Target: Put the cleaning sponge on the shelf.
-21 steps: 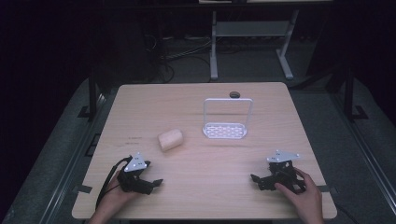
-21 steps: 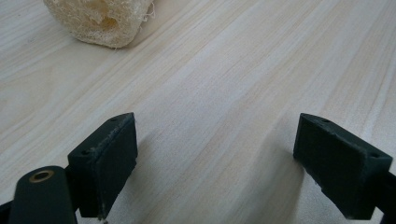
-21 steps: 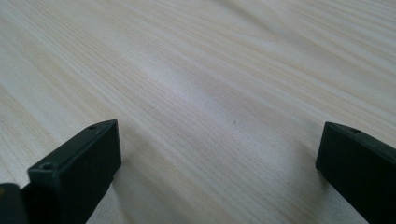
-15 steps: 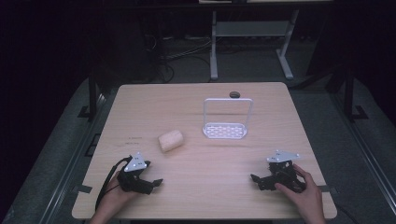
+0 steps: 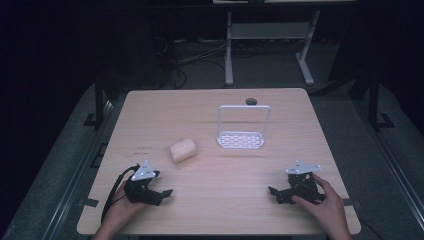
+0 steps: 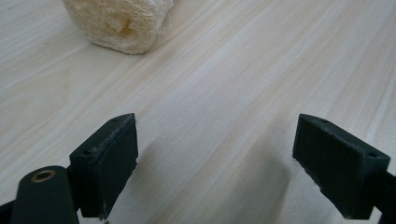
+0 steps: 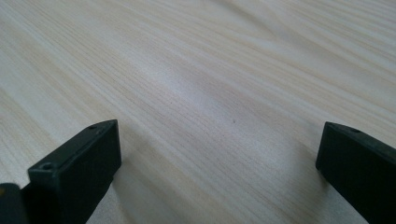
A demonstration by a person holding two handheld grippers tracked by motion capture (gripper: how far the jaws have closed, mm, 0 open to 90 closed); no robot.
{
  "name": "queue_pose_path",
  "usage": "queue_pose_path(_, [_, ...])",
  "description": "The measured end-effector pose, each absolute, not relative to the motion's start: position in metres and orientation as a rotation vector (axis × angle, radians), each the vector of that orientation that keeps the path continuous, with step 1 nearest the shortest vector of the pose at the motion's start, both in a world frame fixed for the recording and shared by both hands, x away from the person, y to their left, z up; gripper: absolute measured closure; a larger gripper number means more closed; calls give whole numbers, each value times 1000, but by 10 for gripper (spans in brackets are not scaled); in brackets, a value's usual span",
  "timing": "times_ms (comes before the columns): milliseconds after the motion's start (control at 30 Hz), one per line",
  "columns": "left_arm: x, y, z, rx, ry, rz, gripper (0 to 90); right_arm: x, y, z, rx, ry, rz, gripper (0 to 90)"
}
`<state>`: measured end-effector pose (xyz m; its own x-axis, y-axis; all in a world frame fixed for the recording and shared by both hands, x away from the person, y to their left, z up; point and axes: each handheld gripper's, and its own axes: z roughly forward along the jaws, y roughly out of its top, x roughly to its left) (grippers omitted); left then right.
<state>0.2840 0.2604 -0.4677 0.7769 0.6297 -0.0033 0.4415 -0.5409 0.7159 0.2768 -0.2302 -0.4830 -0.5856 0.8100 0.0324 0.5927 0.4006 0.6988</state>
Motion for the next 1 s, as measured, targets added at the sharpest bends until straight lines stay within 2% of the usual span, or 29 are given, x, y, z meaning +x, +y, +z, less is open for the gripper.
queue_pose_path(1000, [303,268,-445,2249,804,347,137,277,-230,-483,1222,2349,984,0])
